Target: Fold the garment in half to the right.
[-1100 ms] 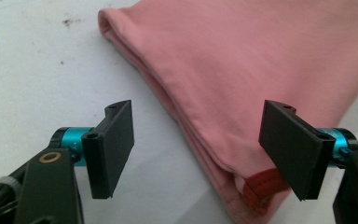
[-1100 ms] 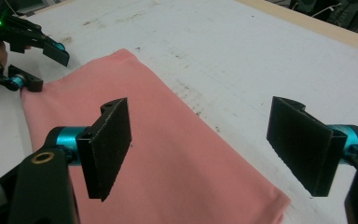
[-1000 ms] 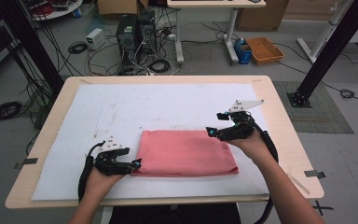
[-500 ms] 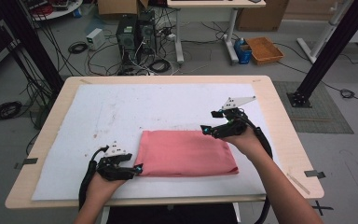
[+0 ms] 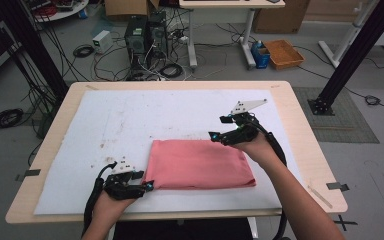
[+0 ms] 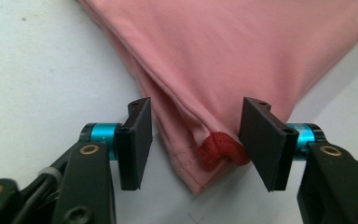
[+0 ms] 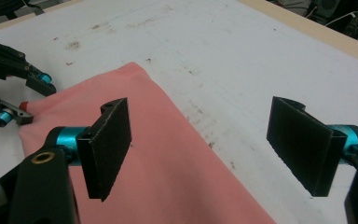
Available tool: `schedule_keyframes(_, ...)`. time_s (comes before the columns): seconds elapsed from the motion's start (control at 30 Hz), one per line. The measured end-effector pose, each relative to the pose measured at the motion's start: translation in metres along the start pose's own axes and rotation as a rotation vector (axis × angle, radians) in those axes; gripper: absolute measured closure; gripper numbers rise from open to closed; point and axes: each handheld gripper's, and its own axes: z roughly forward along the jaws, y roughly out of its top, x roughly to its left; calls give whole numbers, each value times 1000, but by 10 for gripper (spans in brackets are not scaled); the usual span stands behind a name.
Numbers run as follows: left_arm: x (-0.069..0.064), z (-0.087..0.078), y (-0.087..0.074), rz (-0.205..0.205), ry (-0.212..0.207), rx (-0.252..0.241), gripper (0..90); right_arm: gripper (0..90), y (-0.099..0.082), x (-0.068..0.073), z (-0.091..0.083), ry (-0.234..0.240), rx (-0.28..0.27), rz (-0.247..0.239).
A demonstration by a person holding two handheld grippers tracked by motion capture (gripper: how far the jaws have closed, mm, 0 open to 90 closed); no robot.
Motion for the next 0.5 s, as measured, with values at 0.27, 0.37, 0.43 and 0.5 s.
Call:
schedule_keyframes(0.27, -8, 10, 7, 32, -25, 11, 464, 218, 11, 9, 20, 22, 23, -22)
schedule_keyframes(0.37, -10, 11, 8, 46, -29, 11, 495, 218, 15, 11, 29, 32, 20, -27)
schedule_keyframes(0.43, -10, 12, 7, 53, -49, 1, 566, 218, 18, 12, 37, 38, 34, -20)
schedule_keyframes(0.5, -10, 12, 7, 50, -54, -6, 608, 218, 21, 13, 45, 42, 42, -18)
